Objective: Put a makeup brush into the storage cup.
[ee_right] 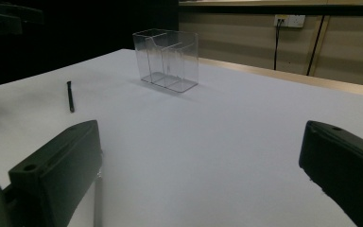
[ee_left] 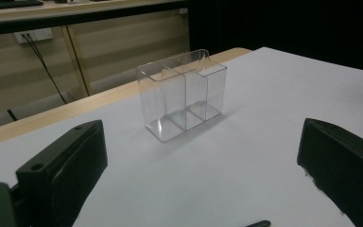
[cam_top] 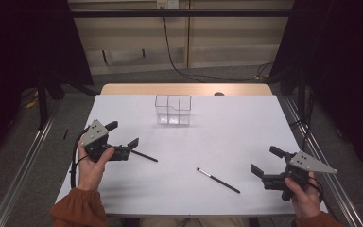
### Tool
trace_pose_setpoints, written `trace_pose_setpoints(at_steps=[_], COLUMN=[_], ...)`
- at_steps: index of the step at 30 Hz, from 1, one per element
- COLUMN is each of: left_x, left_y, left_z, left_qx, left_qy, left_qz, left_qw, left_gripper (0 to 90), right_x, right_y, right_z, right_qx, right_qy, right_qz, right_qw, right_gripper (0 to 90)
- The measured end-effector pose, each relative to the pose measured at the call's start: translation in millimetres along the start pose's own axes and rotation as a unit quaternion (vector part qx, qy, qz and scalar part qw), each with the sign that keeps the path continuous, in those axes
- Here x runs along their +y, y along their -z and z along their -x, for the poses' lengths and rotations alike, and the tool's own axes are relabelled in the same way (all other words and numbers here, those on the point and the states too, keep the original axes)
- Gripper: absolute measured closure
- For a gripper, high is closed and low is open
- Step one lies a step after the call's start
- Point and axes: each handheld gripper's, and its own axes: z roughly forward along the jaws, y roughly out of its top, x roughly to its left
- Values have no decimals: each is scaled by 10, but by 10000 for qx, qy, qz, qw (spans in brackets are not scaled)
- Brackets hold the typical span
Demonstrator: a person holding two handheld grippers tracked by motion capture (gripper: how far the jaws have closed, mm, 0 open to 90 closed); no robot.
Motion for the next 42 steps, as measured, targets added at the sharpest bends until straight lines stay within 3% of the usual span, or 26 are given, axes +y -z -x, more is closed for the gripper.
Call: trace_pose_setpoints(at_steps=[6, 15, 20, 23, 26, 29, 35, 38, 42], left_x=[46, 48, 151, 196, 203, 207, 254, 255, 268], left_y=[-74, -199, -259, -289, -317, -357, -377, -387, -411], left_z=[-101, -247, -257, -255, -272, -300, -335, -350, -341], left_qx=[-11, -45, -113, -148, -179, -300, -437, -508, -507], left_qy=[39, 265, 186, 35, 34, 43, -92, -144, -244], left_qz=[-54, -145, -155, -325, -485, -912, -1286, -1640, -1905], left_qw=[10000, 9995, 9996, 9994, 9987, 9954, 9907, 9850, 9801], left_gripper=[22, 26, 26, 32, 32, 47, 47, 47, 47], right_x=[0, -4, -3, -3, -4, -4, -4, -5, -4], right_y=[-3, -5, -10, -6, -6, -4, -7, -8, -9], right_z=[-2, 4, 0, 0, 9, 8, 7, 9, 4], right_qx=[1, 7, 13, 16, 20, 12, 18, 26, 33], right_qy=[1, 21, -7, -1, -16, -27, -3, -5, 5], right_qz=[-8, -28, -27, -28, -28, -12, -37, -46, -53], right_qw=[10000, 10000, 10000, 10000, 10000, 10000, 10000, 10000, 10000], right_gripper=[0, 0, 0, 0, 0, 0, 0, 0, 0])
